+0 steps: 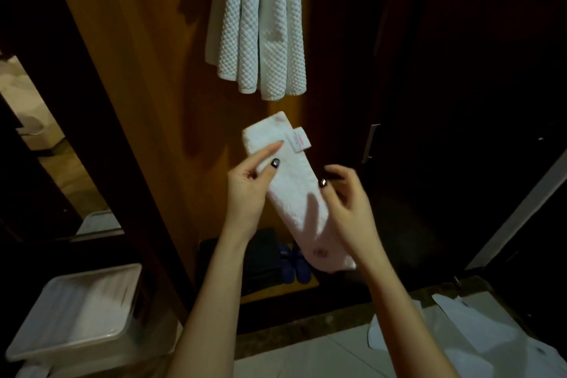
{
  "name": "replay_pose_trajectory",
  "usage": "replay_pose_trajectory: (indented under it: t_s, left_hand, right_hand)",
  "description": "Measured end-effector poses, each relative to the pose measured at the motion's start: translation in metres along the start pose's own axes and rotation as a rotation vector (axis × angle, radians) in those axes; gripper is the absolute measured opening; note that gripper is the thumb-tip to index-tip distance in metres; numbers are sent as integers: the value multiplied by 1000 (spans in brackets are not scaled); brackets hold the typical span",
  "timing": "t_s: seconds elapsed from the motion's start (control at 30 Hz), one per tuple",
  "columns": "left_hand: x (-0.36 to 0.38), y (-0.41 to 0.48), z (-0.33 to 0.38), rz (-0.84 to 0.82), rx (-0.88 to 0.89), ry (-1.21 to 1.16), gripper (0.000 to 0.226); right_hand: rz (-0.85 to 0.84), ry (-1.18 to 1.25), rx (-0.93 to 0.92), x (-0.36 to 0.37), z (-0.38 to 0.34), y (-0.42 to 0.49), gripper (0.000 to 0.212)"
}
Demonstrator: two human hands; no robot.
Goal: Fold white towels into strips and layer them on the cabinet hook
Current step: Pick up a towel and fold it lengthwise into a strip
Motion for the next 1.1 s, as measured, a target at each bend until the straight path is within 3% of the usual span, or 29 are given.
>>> replay_pose_trajectory:
  t_s: [0.1,0.2,0.4,0.63,0.77,0.9,1.1]
  left_hand:
    - [2,25,7,48,24,-58,44]
    - [4,48,12,113,29,-79,41]
    - [2,75,17,259,28,-100,41]
    - [-2,77,11,279,2,-145,39]
    - [-6,80,11,284,-2,-120,40]
    - [-7,89,9,260,7,66,38]
    - [-5,89,-6,228,52,305,39]
  right_hand:
    - [-127,-80,76,1,17,-14,60]
    - [-131,-164,34,-2,23,-17,70]
    - [80,-179,-44,-7,26,-20,44]
    - [78,-146,-1,-13,26,-22,13]
    - [35,-181,-8,-19,17,-21,12]
    - [-8,-257,-7,-24,13,-22,15]
    - [184,-309,-114,-27,11,-27,15]
Point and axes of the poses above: each hand's wrist, its own y-axis towards the middle knuckle, its own x-axis out of the palm, z = x × y, the point moved 1 cm from there along y, towards the middle knuckle, and after that the axes turned 2 degrees about x, right-handed, at the moved point
